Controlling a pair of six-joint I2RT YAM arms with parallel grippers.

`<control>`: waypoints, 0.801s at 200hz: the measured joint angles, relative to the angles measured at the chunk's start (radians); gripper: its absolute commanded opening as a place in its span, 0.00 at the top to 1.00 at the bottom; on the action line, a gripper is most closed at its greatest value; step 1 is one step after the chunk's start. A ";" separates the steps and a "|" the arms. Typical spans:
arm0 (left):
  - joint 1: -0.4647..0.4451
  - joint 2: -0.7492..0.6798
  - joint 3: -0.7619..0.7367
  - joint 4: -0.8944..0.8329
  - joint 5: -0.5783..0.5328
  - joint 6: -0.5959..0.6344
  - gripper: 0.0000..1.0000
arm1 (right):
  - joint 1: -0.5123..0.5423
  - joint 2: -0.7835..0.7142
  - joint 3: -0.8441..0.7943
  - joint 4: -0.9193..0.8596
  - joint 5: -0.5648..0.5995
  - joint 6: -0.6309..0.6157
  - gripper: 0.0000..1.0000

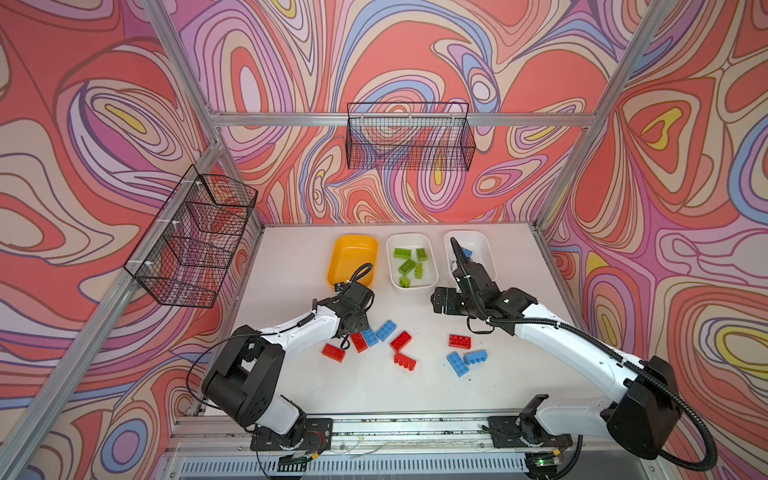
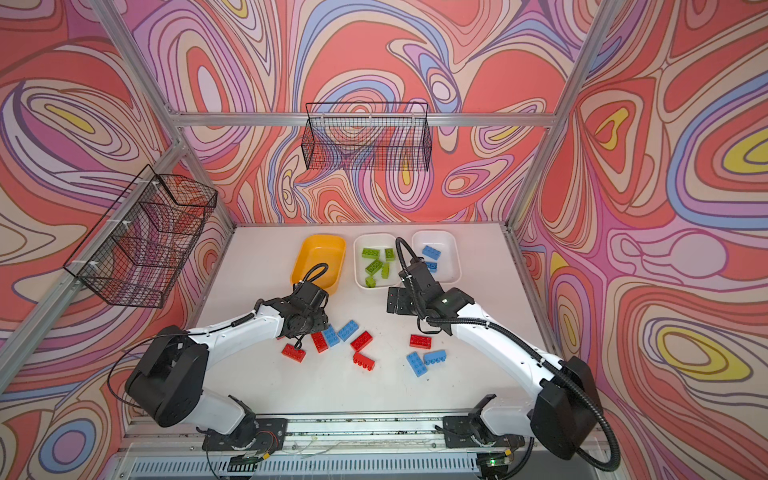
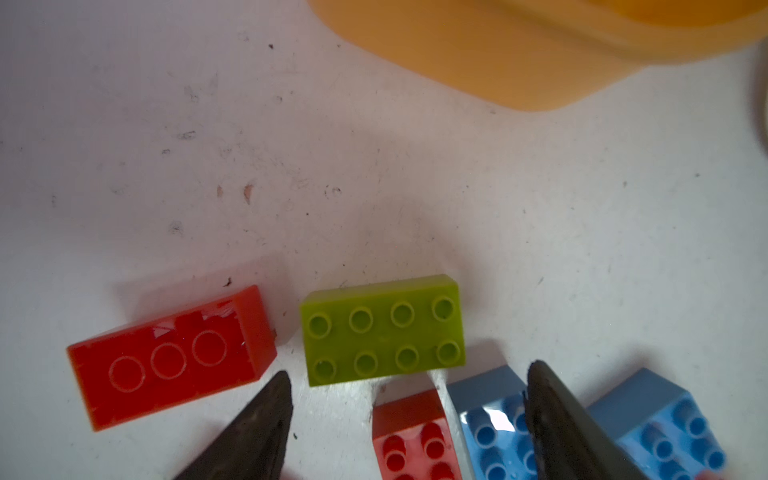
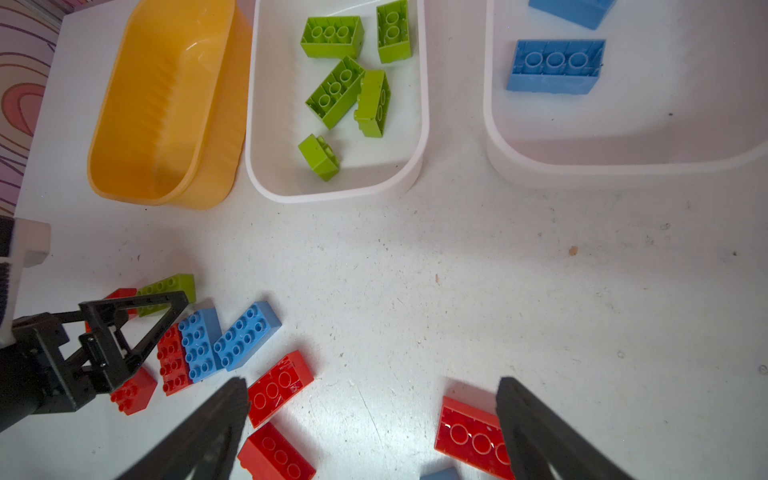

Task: Sort the legos into containers by color
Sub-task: 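Move the left gripper back to the pile and grasp a large lime-green brick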

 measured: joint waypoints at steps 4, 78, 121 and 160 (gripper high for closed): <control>0.002 0.006 0.000 0.003 0.001 0.000 0.26 | 0.000 0.000 0.000 0.000 0.000 0.000 0.02; 0.066 0.070 -0.010 0.041 0.021 0.008 0.30 | 0.000 -0.004 -0.028 0.010 0.004 0.000 0.02; 0.067 0.120 0.037 0.041 0.024 0.030 0.40 | 0.000 -0.004 -0.043 0.026 0.003 -0.001 0.02; 0.068 0.128 0.055 0.023 0.022 0.042 0.64 | 0.000 0.005 -0.061 0.054 -0.007 -0.004 0.02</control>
